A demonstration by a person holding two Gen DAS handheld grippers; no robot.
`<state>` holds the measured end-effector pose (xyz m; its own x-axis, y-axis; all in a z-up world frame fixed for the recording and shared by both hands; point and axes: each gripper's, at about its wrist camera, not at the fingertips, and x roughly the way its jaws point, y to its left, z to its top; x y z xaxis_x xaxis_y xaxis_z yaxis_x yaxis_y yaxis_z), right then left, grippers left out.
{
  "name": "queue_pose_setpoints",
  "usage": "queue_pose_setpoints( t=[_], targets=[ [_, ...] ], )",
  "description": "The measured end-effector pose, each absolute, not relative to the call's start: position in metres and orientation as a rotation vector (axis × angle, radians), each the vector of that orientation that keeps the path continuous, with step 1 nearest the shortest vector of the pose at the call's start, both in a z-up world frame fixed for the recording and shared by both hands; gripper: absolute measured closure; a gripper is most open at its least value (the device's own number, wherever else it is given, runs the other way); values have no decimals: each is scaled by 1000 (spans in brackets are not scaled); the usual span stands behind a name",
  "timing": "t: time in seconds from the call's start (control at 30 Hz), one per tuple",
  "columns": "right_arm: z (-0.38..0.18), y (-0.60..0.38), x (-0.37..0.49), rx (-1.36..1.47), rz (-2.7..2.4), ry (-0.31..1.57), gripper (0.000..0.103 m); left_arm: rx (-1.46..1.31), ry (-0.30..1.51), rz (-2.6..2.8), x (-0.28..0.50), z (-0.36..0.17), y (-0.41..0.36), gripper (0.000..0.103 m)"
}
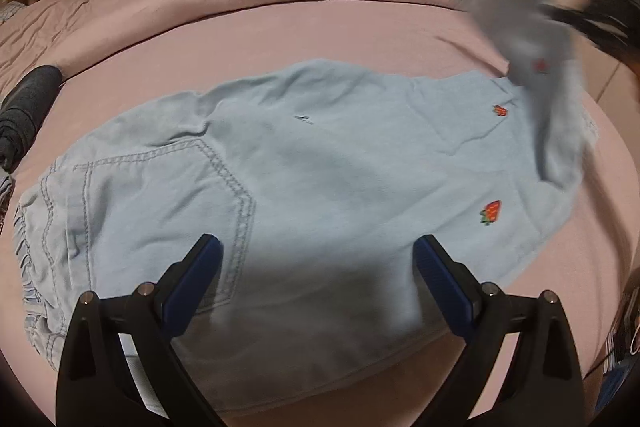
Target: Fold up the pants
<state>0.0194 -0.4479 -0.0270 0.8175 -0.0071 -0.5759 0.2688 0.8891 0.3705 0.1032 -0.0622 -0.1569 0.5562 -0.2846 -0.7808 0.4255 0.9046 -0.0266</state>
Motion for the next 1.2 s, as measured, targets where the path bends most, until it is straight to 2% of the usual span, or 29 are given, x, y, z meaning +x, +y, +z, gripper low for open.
queue_pose_setpoints(
  t=[0.07, 0.13, 0.23, 0.33, 0.4, 0.47, 0.53, 0.67, 0.73, 0.83, 0.9, 0.93, 1.0, 1.07, 1.2],
  targets=[
    [-35, -485, -33, 585, -192, 547, 101, 175, 892, -408, 107, -159, -61, 5],
    [-67, -515, -65, 693, -239, 598, 101, 177, 892, -384, 110, -164, -58, 5],
    [-130, -548, -88, 871, -302, 672, 101, 169, 900, -345, 119, -165, -53, 5],
    [-164, -551, -107, 999, -283, 642, 101, 162, 910, -315, 125, -164, -47, 5],
    [-162, -548, -116, 1018, -263, 603, 96, 182, 910, -293, 127, -164, -45, 5],
    [-161, -554, -118, 1057, -231, 574, 78, 200, 914, -273, 124, -165, -44, 5],
    [-160, -559, -120, 1090, -219, 551, 72, 253, 905, -239, 124, -168, -41, 5],
    [-154, -562, -110, 1038, -241, 591, 74, 249, 917, -203, 128, -174, -22, 4],
    [-145, -562, -98, 963, -233, 585, 79, 208, 934, -193, 128, -167, -7, 10],
    [-146, -564, -95, 915, -268, 614, 78, 100, 930, -187, 121, -149, 20, 11],
    [-159, -570, -96, 984, -252, 648, 75, -57, 910, -170, 107, -132, 56, 2],
    [-162, -572, -102, 1003, -236, 636, 73, -109, 908, -157, 101, -130, 65, 0],
    [-159, -568, -107, 996, -230, 618, 68, -281, 893, -115, 79, -129, 107, 0],
    [-159, -564, -111, 1007, -219, 602, 56, -373, 883, -81, 64, -132, 128, 0],
    [-154, -553, -106, 1008, -226, 610, 49, -587, 842, -29, 42, -146, 170, 0]
  ],
)
